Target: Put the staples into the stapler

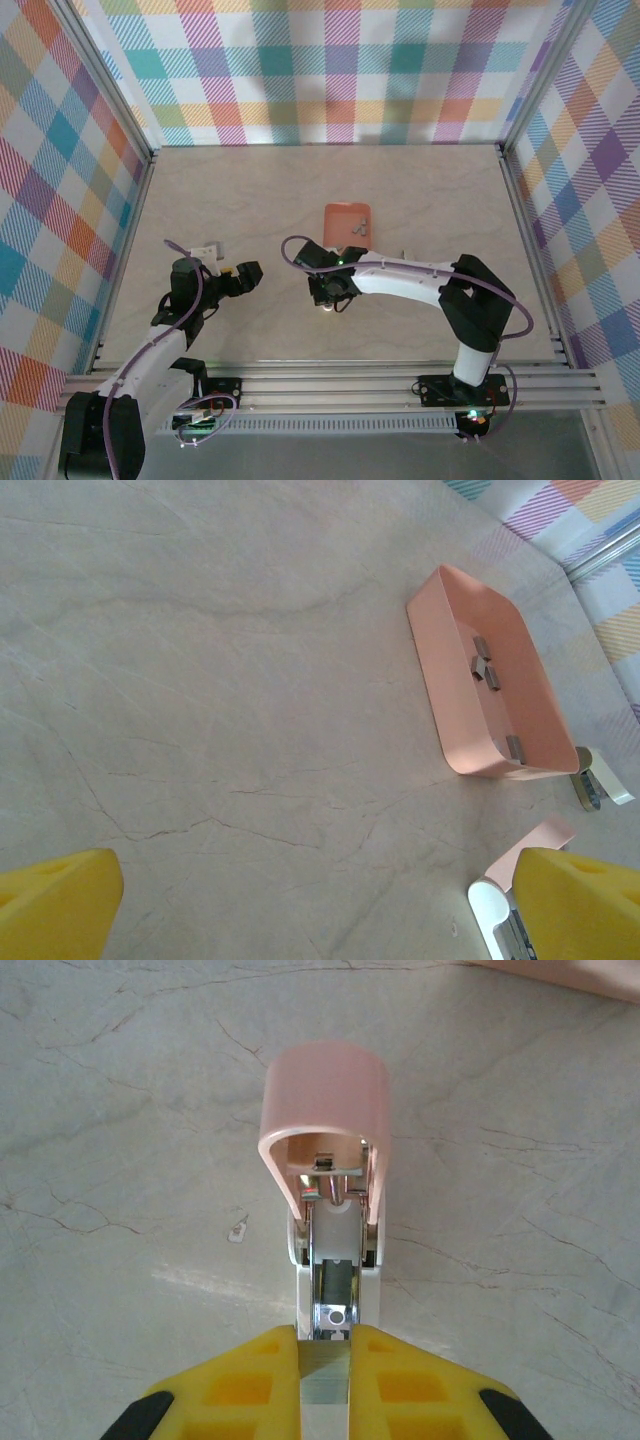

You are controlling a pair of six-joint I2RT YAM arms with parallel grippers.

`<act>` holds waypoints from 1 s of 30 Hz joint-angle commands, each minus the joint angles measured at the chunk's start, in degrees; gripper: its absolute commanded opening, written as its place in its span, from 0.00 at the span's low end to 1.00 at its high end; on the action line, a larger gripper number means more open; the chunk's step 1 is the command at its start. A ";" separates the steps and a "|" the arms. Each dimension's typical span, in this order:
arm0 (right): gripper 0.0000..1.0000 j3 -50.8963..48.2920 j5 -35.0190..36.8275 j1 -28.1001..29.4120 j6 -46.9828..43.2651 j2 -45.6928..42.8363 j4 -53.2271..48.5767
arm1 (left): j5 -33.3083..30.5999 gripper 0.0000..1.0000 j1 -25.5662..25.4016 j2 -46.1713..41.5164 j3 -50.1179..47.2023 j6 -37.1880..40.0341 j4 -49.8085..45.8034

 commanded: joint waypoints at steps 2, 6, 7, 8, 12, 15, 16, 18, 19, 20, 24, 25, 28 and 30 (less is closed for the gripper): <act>0.13 1.84 -0.39 0.49 0.21 1.26 -0.67 | 0.22 1.00 -0.62 0.10 -0.04 1.20 -0.20; 0.13 2.28 0.15 0.57 0.46 1.84 -1.17 | 0.11 1.00 -0.57 0.12 -0.03 1.22 -0.28; 0.13 2.38 0.32 0.51 0.51 2.00 -1.21 | 0.19 1.00 -0.57 0.14 -0.02 1.21 -0.37; 0.13 2.47 0.50 0.54 0.55 2.07 -1.25 | 0.16 1.00 -0.62 0.13 -0.02 1.20 -0.37; 0.13 2.73 0.99 0.52 0.64 2.58 -1.85 | 0.12 1.00 -0.58 0.23 -0.02 1.22 -0.46; 0.13 2.86 1.20 0.53 0.64 2.78 -2.05 | 0.02 1.00 -0.62 0.19 0.02 1.21 -0.38; 0.13 2.82 1.29 0.56 0.64 2.82 -2.05 | 0.02 1.00 -0.60 0.23 -0.03 1.25 -0.37; 0.13 2.82 1.50 0.53 0.69 2.86 -2.22 | 0.02 1.00 -0.62 0.21 0.02 1.22 -0.37; 0.13 2.84 1.56 0.58 0.64 2.86 -2.19 | 0.02 1.00 -0.57 0.22 -0.02 1.21 -0.37; 0.13 2.87 1.59 0.54 0.67 2.95 -2.20 | 0.01 1.00 -0.61 0.21 -0.02 1.28 -0.37; 0.13 2.84 1.56 0.57 0.80 3.32 -2.07 | 0.02 1.00 -0.66 0.17 -0.02 1.22 -0.37; 0.13 2.82 1.56 0.53 0.78 3.47 -2.13 | 0.02 1.00 -0.64 0.27 -0.02 1.20 -0.27; 0.13 2.82 1.38 0.55 0.91 3.57 -2.05 | 0.01 1.00 -0.65 0.32 -0.02 1.21 -0.36; 0.13 2.81 1.53 0.54 0.91 3.65 -2.39 | 0.02 1.00 -0.58 0.22 -0.05 1.20 -0.44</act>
